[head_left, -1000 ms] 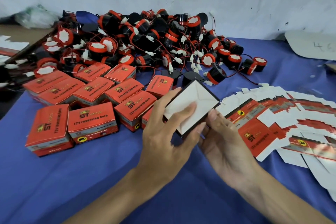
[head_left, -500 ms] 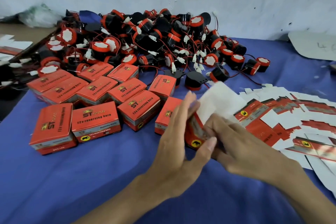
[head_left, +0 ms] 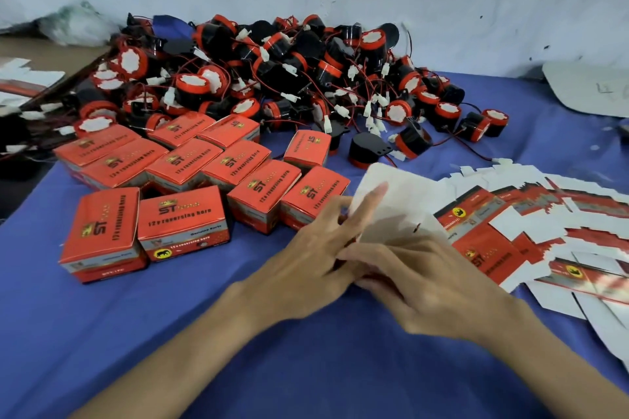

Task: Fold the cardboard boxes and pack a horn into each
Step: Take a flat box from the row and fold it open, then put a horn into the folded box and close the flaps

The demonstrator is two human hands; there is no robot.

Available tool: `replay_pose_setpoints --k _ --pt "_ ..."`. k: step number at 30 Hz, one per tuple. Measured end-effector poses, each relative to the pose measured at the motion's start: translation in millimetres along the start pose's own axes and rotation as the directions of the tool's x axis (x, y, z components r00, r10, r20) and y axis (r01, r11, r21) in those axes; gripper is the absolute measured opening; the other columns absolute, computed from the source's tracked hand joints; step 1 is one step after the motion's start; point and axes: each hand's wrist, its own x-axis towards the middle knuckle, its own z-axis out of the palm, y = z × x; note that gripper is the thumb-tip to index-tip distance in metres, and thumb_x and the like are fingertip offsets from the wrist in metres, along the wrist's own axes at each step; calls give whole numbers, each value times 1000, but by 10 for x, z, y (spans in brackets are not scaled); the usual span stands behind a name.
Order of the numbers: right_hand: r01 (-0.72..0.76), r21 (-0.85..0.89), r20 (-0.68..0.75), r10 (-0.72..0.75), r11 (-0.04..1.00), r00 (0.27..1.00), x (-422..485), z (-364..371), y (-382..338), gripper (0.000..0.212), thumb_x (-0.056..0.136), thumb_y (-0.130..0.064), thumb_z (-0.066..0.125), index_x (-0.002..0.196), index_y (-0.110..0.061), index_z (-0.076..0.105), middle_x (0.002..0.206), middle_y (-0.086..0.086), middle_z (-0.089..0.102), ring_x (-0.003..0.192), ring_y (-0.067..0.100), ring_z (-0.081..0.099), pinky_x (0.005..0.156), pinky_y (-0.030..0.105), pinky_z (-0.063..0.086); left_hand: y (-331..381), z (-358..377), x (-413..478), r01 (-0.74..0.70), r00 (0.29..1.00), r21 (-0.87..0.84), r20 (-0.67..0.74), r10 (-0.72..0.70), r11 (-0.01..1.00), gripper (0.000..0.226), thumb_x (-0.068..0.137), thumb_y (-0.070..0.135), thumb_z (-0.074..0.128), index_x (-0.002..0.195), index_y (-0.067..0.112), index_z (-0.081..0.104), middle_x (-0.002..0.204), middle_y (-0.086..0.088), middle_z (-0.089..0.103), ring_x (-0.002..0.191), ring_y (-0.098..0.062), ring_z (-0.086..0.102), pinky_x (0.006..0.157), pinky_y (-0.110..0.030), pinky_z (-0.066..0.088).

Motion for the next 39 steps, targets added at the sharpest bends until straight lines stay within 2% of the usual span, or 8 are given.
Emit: replay_pose_setpoints --k 7,10,14,21,27,31,35,39 --pt "-174 86 -621 190 981 760 330 -104 571 17 88 -6 48 88 0 63 78 8 68 70 16 64 66 22 51 -36 -40 -4 197 966 98 -188 -176 976 38 81 32 37 118 26 44 104 6 28 82 -6 40 65 -18 37" --pt "-511 169 -340 536 843 772 634 -79 1074 26 90 -13 60 115 -5 62 108 11 63 97 23 60 86 34 50 -52 -61 46 322 923 178 -276 -267 930 34 76 29 41 110 22 41 103 6 27 77 -15 39 63 -29 32" --pt "-650 -241 278 693 721 665 815 363 1406 62 93 -33 58 148 -28 29 151 16 21 131 37 36 101 44 37 -53 -59 49 341 909 179 -312 -276 923 37 74 26 43 111 21 41 105 6 28 80 -18 43 66 -33 41" --pt "-758 250 -156 798 603 583 866 336 1334 45 78 -7 67 118 -14 48 120 16 44 91 25 42 74 33 43 -102 -75 61 335 895 179 -368 -253 925 38 73 21 44 111 16 45 104 4 37 77 -14 38 63 -30 31" --pt "-284 785 -208 665 551 717 775 -521 733 30 85 -32 64 109 -31 45 92 -10 66 60 10 68 38 24 45 -146 -28 66 260 878 55 -429 -212 964 35 92 38 30 109 13 48 107 2 48 88 -6 43 73 -24 33" --pt "-168 526 -36 219 834 975 725 -536 339 31 93 -30 53 124 -26 52 110 -9 52 91 2 57 69 9 47 -174 -2 53 208 870 -55 -446 -210 977 25 99 29 34 114 15 48 109 -1 56 98 -9 52 83 -29 42" --pt "-378 433 66 389 818 919 667 -192 253 21 99 -23 45 115 -14 56 100 -1 52 92 2 49 72 17 44 -175 -19 35 173 883 -172 -410 -230 970 27 95 20 38 110 42 42 105 22 56 97 1 54 83 -17 43" --pt "-446 323 -54 487 835 872 607 -73 316 13 98 -10 47 99 -3 57 90 5 63 79 5 46 72 10 35 -244 -15 35 197 860 -295 -405 -310 935 13 77 15 38 89 21 38 86 4 53 77 -14 49 67 -38 42"
